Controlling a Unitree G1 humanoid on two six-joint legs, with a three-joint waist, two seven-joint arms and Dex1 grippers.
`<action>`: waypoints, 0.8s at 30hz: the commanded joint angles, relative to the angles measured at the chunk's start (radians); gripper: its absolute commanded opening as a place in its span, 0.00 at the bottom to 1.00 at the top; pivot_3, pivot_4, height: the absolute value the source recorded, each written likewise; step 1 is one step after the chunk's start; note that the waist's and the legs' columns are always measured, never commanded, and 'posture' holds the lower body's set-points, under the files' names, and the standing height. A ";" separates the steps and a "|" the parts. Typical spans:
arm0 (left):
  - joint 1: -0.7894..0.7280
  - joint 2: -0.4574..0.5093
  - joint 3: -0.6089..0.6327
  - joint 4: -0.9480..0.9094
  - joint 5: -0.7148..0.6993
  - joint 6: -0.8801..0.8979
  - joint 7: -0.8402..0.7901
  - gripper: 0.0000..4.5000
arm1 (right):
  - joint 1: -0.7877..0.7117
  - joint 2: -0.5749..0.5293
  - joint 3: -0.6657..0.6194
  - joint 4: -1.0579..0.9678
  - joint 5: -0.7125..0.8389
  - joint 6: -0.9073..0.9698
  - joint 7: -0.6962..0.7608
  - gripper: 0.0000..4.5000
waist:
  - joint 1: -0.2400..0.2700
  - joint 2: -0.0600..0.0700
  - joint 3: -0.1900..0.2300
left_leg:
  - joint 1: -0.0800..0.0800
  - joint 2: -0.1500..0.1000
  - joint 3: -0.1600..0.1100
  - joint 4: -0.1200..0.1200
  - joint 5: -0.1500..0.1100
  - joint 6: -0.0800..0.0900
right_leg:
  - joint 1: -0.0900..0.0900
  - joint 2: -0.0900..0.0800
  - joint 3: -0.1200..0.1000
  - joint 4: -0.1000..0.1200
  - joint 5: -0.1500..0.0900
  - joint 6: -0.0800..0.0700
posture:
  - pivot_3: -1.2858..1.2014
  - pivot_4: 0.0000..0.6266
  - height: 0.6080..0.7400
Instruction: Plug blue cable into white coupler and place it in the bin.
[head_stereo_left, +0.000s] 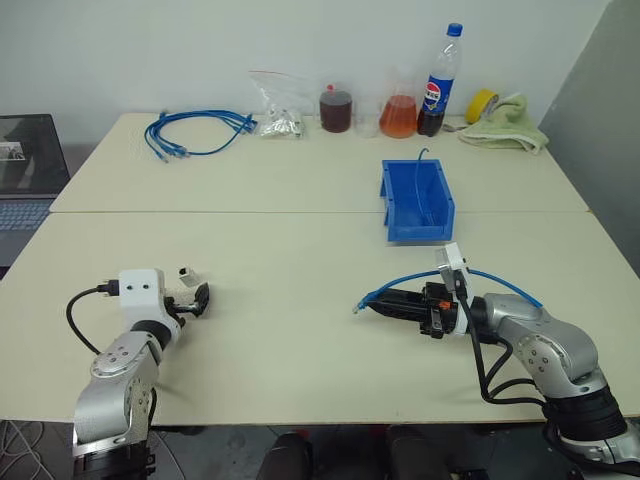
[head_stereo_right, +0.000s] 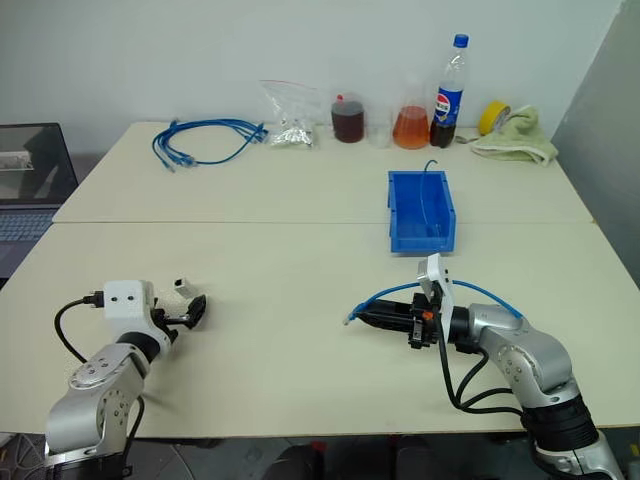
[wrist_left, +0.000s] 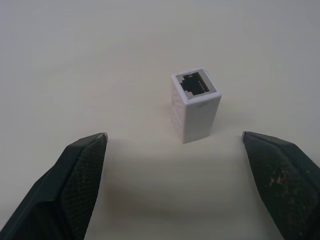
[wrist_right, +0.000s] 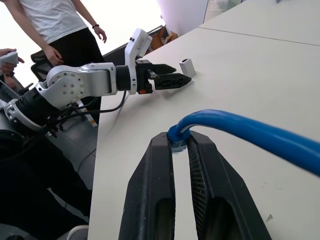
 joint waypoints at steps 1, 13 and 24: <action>-0.038 -0.009 -0.010 0.017 0.020 -0.037 0.024 1.00 | -0.002 -0.005 -0.024 -0.045 0.019 0.002 -0.001 0.03 | 0.000 0.000 0.000 | 0.000 0.000 0.000 0.000 0.000 0.000 | 0.000 0.000 0.000 0.000 0.000 0.000 | 0.52 0.24 1.00; -0.146 -0.020 -0.035 0.147 0.037 -0.080 0.038 1.00 | -0.004 -0.006 -0.029 -0.054 0.022 0.016 -0.008 0.03 | 0.001 0.000 0.000 | 0.000 0.000 0.000 0.000 0.000 0.000 | 0.000 0.000 0.000 0.000 0.000 0.000 | 0.52 0.24 1.00; -0.151 -0.021 -0.038 0.154 0.039 -0.076 0.038 0.61 | 0.010 -0.011 -0.044 -0.061 0.028 0.022 -0.019 0.03 | 0.000 0.000 0.000 | 0.000 0.000 0.000 0.000 0.000 0.000 | 0.000 0.000 0.000 0.000 0.000 0.000 | 0.52 0.24 1.00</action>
